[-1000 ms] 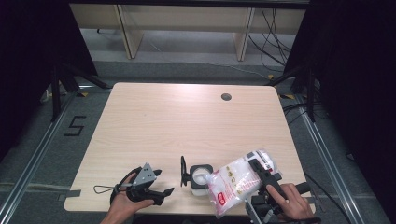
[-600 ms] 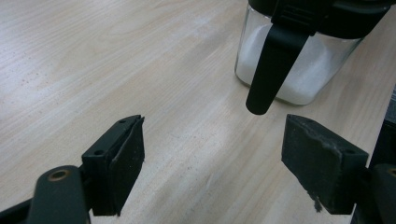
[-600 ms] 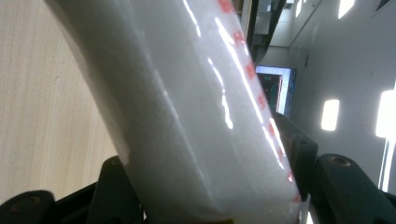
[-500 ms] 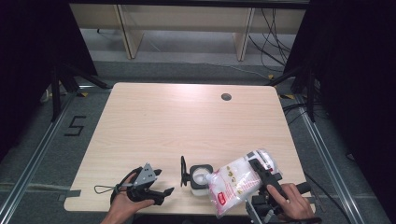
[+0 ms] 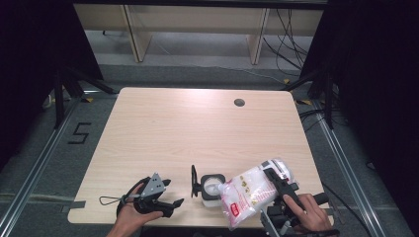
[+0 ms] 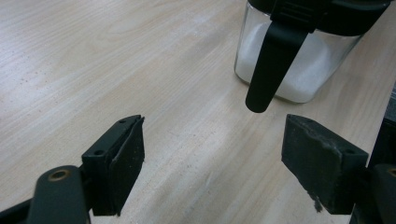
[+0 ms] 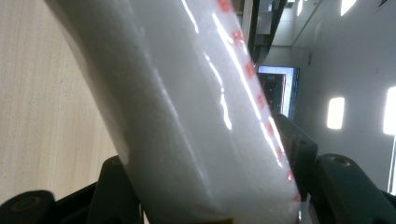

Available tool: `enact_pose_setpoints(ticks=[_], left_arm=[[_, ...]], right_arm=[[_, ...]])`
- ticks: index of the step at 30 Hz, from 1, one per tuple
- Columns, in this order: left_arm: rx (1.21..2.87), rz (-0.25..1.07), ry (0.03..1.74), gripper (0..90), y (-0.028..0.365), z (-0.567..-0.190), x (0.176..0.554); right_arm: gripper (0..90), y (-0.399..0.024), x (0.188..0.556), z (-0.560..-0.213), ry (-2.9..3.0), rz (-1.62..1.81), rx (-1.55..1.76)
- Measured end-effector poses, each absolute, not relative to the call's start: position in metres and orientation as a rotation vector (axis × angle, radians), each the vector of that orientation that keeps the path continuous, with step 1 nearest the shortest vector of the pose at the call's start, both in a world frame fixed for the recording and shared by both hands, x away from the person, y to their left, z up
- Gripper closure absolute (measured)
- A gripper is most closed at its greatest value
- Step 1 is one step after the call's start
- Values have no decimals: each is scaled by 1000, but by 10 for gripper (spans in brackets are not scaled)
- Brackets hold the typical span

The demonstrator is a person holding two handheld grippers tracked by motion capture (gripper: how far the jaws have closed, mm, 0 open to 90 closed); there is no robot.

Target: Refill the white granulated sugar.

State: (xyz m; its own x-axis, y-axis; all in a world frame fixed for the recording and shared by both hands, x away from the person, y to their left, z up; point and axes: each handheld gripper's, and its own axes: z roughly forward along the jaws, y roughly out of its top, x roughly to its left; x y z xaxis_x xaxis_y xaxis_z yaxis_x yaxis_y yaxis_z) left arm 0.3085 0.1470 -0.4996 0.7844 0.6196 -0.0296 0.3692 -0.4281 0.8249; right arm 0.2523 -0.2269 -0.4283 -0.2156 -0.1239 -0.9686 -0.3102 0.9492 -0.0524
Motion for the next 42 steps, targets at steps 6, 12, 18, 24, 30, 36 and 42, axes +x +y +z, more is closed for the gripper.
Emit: enact_pose_setpoints(ticks=[6, 12, 18, 24, 30, 36, 42], left_arm=[[2056, 345, 733, 207, 146, -500, 308], [2090, 353, 706, 207, 149, -499, 310], [2059, 335, 747, 207, 146, -500, 308], [2090, 356, 705, 207, 149, -499, 310], [2071, 347, 726, 207, 147, -500, 309], [2068, 342, 735, 207, 147, -500, 309], [2088, 354, 716, 207, 149, -499, 309]], right_arm=[[477, -226, 252, -427, 1781, 174, -337], [477, -227, 252, -427, 1789, 174, -319], [477, -225, 251, -424, 1772, 158, -358], [477, -225, 250, -427, 1791, 169, -310], [477, -225, 250, -425, 1789, 146, -325], [477, -226, 251, -426, 1789, 171, -330], [477, -226, 251, -428, 1800, 181, -308]])
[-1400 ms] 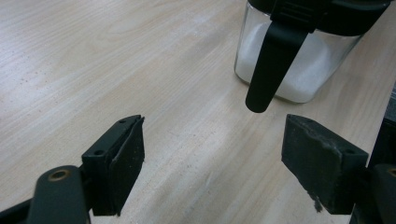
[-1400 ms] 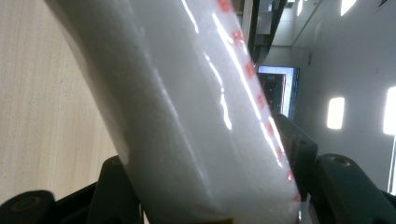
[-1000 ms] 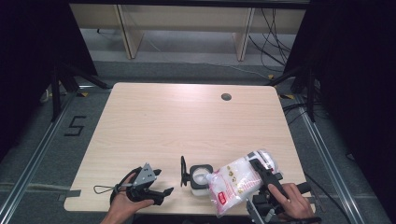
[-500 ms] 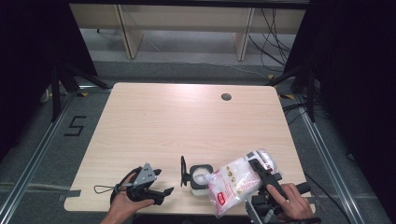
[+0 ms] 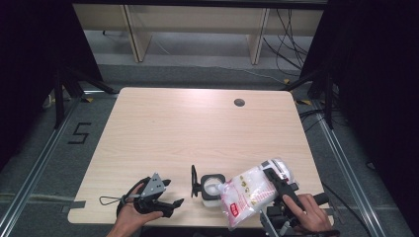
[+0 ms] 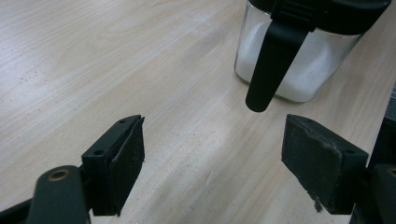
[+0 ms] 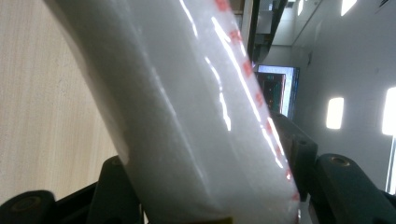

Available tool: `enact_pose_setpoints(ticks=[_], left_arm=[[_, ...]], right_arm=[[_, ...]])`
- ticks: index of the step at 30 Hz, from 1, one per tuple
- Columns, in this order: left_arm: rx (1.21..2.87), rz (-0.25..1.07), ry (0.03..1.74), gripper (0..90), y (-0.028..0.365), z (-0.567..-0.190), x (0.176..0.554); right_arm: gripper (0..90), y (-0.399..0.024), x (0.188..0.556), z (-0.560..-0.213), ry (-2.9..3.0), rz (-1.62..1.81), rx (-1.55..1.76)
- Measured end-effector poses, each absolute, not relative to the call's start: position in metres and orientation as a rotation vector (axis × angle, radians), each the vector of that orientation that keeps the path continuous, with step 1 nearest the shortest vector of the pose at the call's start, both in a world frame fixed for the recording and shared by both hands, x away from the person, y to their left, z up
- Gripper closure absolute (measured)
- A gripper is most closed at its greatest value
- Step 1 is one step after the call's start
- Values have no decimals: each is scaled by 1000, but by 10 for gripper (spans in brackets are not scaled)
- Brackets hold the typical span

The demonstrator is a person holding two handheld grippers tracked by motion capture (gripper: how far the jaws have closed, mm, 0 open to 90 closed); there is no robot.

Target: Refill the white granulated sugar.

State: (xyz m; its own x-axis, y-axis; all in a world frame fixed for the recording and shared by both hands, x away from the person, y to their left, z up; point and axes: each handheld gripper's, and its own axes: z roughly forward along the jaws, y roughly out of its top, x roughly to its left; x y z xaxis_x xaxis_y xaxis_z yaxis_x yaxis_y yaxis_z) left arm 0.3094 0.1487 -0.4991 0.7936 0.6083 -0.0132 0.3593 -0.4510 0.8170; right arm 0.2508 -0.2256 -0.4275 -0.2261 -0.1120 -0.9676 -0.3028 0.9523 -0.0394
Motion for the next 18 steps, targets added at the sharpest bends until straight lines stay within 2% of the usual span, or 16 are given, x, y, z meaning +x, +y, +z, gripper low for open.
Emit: enact_pose_setpoints(ticks=[1, 8, 10, 18], left_arm=[[2053, 340, 748, 207, 146, -500, 308], [2097, 353, 721, 207, 148, -499, 309], [2056, 332, 745, 207, 146, -501, 307], [2074, 349, 725, 207, 148, -500, 309]], right_arm=[[477, -226, 251, -428, 1800, 181, -308], [478, -224, 250, -425, 1779, 169, -335], [477, -224, 250, -424, 1771, 157, -348], [478, -223, 249, -427, 1787, 158, -321]])
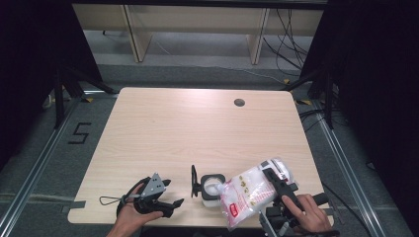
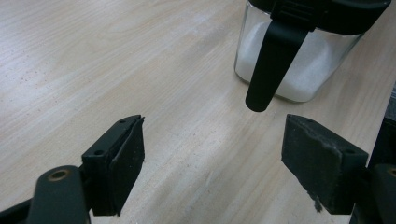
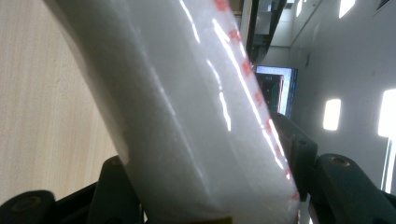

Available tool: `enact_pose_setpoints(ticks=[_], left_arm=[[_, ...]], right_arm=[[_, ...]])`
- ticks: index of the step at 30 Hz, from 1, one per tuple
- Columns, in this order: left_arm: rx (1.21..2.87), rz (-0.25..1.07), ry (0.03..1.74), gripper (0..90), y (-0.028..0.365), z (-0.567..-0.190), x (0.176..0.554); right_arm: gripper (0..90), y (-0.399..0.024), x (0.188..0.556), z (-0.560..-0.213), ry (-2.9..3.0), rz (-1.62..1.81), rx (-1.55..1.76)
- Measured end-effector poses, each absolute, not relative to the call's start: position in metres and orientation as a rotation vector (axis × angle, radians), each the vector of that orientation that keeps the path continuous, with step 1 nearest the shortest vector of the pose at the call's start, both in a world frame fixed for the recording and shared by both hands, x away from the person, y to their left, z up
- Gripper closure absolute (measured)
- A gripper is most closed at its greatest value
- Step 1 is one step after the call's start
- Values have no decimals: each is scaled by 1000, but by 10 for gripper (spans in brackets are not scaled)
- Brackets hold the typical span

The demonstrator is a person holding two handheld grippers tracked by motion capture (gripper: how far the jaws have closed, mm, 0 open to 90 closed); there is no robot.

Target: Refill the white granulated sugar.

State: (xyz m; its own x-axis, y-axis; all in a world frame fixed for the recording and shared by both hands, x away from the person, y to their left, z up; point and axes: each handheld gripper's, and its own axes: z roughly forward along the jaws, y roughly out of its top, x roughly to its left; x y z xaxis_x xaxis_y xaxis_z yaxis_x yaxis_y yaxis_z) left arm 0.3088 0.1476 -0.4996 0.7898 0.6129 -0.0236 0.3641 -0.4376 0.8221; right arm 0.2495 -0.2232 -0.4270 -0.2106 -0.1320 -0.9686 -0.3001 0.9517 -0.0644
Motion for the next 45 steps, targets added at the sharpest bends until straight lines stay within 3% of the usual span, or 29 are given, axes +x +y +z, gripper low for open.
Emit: enact_pose_setpoints(ticks=[35, 45], left_arm=[[2064, 339, 741, 207, 147, -500, 307], [2072, 349, 730, 207, 147, -500, 308]], right_arm=[[479, -228, 256, -428, 1814, 219, -342], [482, -236, 259, -440, 1906, 373, -181]])
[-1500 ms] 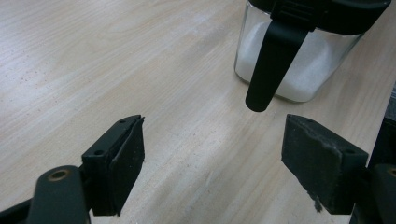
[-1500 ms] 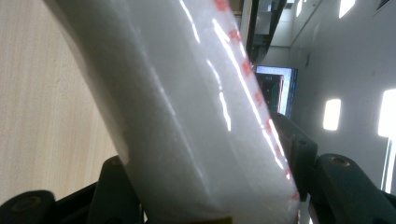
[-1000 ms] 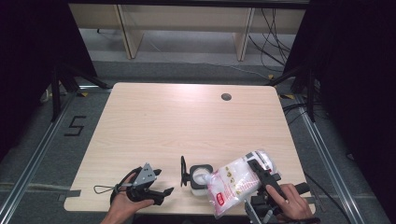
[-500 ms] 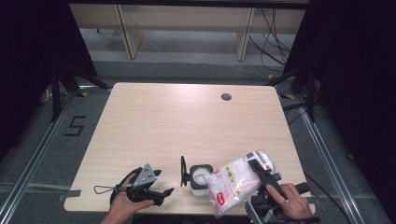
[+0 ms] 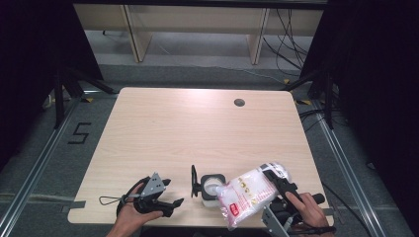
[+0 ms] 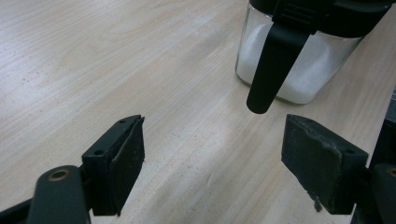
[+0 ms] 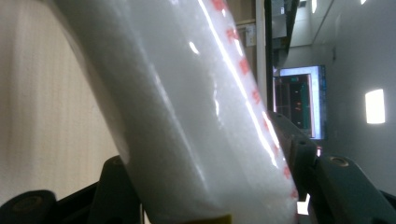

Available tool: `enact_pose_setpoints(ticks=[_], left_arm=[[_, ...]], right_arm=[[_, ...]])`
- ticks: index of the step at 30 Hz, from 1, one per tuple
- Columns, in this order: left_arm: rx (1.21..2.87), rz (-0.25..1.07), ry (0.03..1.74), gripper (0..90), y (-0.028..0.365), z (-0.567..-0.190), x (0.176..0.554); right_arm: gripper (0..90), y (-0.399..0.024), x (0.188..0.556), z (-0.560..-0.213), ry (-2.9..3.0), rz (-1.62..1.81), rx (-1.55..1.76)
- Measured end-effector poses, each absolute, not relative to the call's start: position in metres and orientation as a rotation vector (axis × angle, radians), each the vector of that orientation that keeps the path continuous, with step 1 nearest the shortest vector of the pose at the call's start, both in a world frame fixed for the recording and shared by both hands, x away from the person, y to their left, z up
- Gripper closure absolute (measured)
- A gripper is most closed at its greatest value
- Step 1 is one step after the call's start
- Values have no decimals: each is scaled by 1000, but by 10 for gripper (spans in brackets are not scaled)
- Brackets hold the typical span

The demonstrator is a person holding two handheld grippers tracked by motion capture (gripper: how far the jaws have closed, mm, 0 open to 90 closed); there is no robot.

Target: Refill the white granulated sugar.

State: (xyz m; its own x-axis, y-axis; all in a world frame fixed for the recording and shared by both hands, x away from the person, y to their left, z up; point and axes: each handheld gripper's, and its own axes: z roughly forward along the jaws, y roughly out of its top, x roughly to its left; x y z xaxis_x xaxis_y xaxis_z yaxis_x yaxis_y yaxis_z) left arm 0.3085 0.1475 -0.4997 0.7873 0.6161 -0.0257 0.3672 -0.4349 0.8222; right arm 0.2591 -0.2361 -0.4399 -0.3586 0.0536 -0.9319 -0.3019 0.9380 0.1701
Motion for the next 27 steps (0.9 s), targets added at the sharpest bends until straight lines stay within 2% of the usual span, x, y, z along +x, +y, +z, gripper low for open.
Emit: enact_pose_setpoints(ticks=[9, 27], left_arm=[[2091, 349, 722, 208, 148, -499, 309], [2070, 343, 733, 208, 147, -500, 309]], right_arm=[[491, -238, 264, -445, 1937, 404, -175], [536, -230, 264, -452, 1914, 197, -364]])
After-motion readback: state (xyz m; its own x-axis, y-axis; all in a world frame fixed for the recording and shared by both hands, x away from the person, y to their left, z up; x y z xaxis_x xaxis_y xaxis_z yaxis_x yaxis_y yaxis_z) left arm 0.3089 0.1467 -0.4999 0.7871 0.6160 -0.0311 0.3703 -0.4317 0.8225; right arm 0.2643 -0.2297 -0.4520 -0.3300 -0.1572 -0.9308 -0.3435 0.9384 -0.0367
